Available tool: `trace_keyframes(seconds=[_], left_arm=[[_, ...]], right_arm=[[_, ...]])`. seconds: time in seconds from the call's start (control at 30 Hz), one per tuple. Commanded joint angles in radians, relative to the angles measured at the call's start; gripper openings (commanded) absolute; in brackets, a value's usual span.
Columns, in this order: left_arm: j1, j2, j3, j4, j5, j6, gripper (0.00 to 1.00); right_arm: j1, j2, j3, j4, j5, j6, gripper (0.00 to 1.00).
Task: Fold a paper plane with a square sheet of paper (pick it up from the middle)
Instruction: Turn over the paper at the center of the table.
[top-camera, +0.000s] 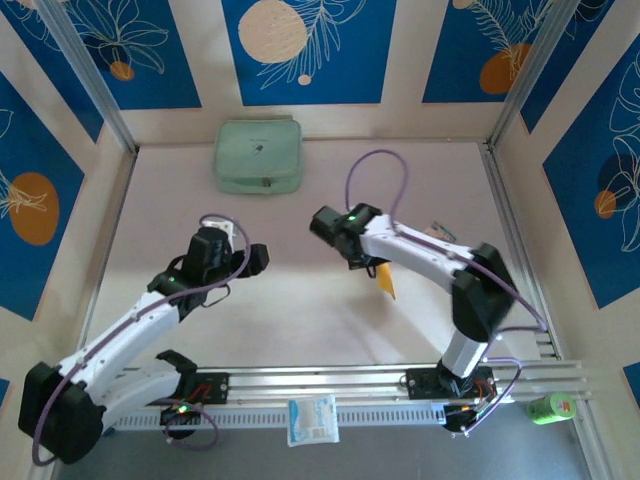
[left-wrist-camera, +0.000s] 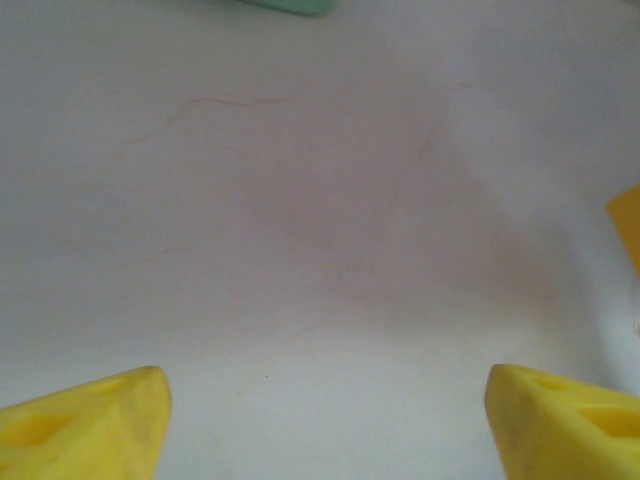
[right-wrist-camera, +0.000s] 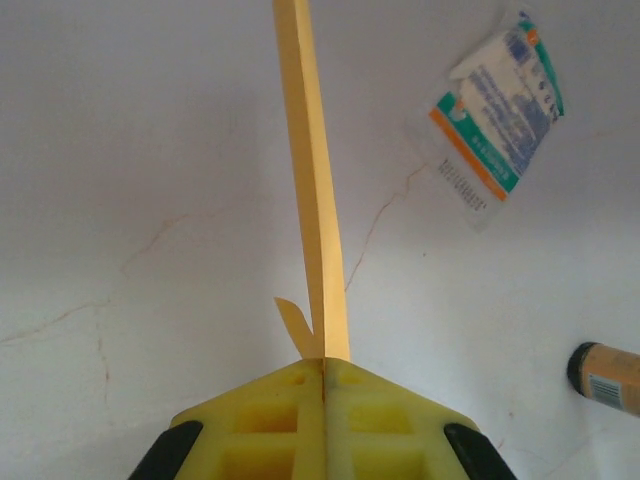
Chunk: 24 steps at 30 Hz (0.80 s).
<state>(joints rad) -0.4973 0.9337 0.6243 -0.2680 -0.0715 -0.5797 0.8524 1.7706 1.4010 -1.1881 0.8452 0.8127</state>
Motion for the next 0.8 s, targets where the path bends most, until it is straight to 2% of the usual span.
trace_keyframes(seconds=[0.0, 0.17, 0.3, 0.37, 0.43, 0.53, 0.7, 0.77], left_arm=[[0.014, -0.081, -0.039, -0.061, -0.112, -0.016, 0.84], [0.019, -0.129, -0.035, -0.133, -0.144, -0.023, 0.82], [0.02, -0.152, -0.034, -0.138, -0.107, -0.012, 0.82], [0.022, -0.155, -0.043, -0.118, -0.064, -0.001, 0.81], [0.022, -0.148, -0.05, -0.098, -0.009, 0.01, 0.75], [0.022, -0.118, -0.045, -0.089, 0.067, 0.023, 0.65], [0.022, -0.018, -0.046, 0.001, 0.261, 0.014, 0.51], [0.022, 0.043, -0.028, 0.017, 0.325, 0.0, 0.46]], right_arm=[[0.077, 0.119, 0.066, -0.064, 0.041, 0.054, 0.04], [0.143, 0.194, 0.107, 0.145, -0.183, -0.051, 0.07], [0.148, 0.17, 0.085, 0.327, -0.391, -0.089, 0.18], [0.133, 0.137, 0.053, 0.404, -0.485, -0.089, 0.28], [0.099, 0.08, -0.006, 0.494, -0.596, -0.085, 0.37], [0.034, -0.037, -0.142, 0.62, -0.699, -0.038, 0.44], [-0.151, -0.227, -0.449, 0.876, -0.923, 0.056, 0.38], [-0.217, -0.283, -0.553, 0.951, -0.973, 0.088, 0.36]])
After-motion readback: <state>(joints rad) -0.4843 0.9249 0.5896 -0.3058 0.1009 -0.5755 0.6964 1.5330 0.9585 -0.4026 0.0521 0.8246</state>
